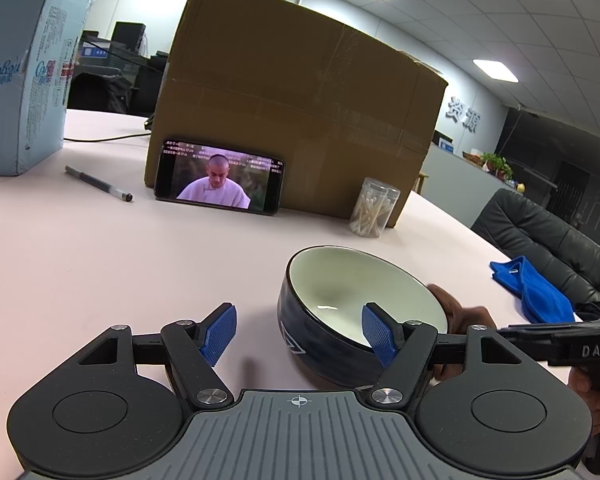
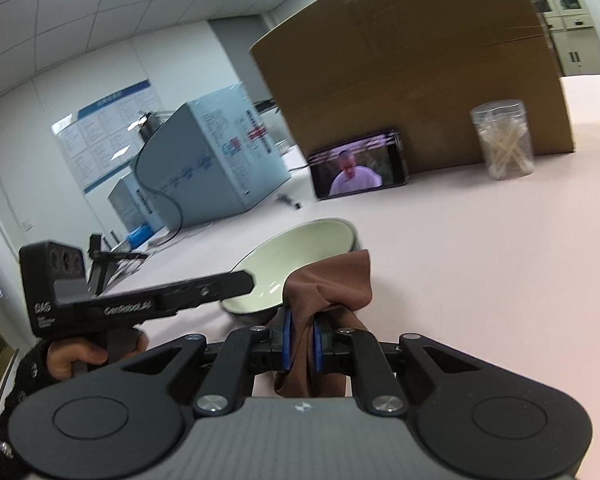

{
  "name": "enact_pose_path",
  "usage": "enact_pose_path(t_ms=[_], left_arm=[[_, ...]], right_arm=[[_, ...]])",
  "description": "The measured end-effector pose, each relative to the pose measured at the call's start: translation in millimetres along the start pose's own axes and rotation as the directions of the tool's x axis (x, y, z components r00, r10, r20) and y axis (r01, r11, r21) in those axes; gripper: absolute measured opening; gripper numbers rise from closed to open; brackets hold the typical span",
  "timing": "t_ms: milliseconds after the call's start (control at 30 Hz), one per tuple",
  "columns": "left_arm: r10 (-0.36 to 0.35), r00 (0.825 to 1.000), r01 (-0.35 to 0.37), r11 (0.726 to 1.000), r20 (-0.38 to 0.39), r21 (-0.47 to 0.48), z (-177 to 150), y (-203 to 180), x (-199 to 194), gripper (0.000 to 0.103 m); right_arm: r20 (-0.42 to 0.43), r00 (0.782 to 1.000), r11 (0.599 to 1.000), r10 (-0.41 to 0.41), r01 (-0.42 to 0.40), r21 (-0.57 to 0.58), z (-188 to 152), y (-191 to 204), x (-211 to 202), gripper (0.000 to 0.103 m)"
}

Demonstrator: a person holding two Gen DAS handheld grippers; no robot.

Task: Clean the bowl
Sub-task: 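Rub the brown cloth along the bowl's outer wall with the right gripper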

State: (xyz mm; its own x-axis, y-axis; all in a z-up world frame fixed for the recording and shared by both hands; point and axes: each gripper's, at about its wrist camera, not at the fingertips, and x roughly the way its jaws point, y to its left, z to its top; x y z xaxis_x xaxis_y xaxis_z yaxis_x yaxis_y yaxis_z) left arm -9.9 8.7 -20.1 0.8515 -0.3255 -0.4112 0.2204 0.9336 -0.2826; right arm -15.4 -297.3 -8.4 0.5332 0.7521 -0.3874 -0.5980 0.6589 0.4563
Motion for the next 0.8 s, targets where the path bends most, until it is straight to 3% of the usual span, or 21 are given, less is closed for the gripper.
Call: enact_pose_path(t_ms=[133, 567, 800], left_arm=[[0.000, 1.000, 0.000, 1.000, 0.002, 0.008, -0.1, -1.1, -0.2, 0.070], [-0.019, 1.000, 0.019, 1.000, 0.002, 0.024, -1.2, -4.8, -1.0, 0.070], [-0.021, 1.000, 0.021, 1.000, -0.002, 0.021, -1.7, -4.8, -0.7, 0.071]], right_arm=[[0.019, 1.000, 0.999, 0.022, -0.023, 0.029, -1.3, -7.3, 1.9, 0.013], [-0.038, 0.994, 0.994, 0.098, -0.096, 0.047, -5.9, -6.2, 11.6, 0.015], [0.010, 1.000, 0.992, 0.010, -0.011, 0.124, -3.3, -19.0, 9.8, 0.014]])
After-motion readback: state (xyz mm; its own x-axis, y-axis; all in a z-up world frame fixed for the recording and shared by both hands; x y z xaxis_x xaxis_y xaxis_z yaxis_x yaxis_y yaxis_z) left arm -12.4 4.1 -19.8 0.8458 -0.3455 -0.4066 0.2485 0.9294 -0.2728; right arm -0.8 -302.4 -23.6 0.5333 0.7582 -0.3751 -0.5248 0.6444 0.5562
